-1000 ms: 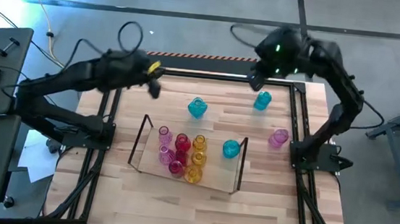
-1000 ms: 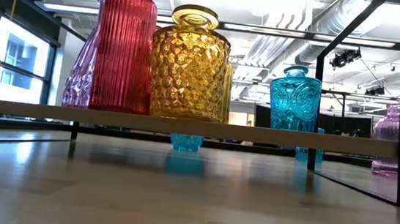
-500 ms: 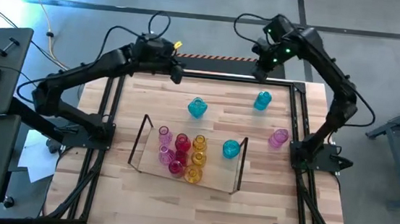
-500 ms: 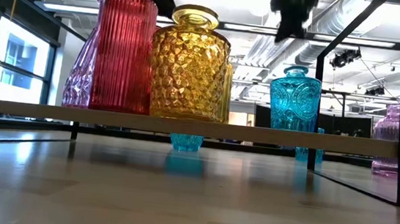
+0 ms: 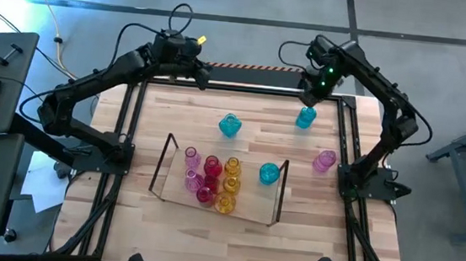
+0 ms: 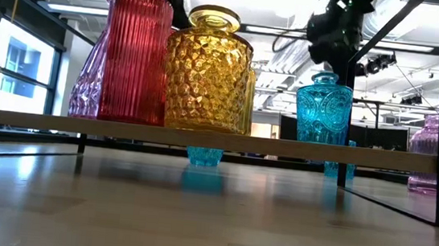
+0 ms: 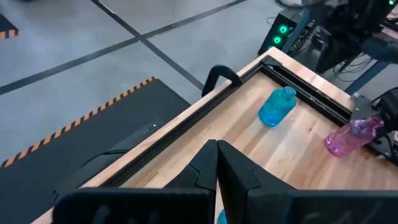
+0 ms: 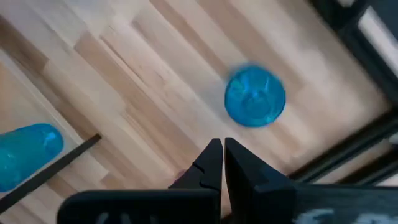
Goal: Sort vases onto shelf
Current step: Adjust the violet vases on the shelf
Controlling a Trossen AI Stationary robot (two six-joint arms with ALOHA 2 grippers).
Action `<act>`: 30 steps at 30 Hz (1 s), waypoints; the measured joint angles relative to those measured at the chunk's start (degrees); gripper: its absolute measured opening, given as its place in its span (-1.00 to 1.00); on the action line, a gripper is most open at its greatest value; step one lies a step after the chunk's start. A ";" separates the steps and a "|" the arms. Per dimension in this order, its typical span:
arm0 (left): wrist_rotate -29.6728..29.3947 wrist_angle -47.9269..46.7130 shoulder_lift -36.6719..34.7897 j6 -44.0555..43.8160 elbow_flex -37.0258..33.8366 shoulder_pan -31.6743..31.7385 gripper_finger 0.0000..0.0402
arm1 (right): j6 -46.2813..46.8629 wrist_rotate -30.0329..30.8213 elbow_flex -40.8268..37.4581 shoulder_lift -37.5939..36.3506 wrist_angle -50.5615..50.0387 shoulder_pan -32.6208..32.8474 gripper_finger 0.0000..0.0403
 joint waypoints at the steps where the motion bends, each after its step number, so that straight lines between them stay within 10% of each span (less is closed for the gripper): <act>1: 0.00 -0.05 0.00 0.35 0.00 -0.01 -1.00 | 0.92 0.21 -0.65 -0.05 -0.42 0.00 -1.00; 22: 3.44 -17.33 -0.52 5.15 0.00 -0.07 -1.00 | 7.31 -16.46 -2.46 -0.37 12.96 4.69 -1.00; 30: 6.12 -37.69 -0.57 25.27 0.02 -0.12 -1.00 | 5.79 -12.82 -2.46 -0.37 14.99 6.05 -1.00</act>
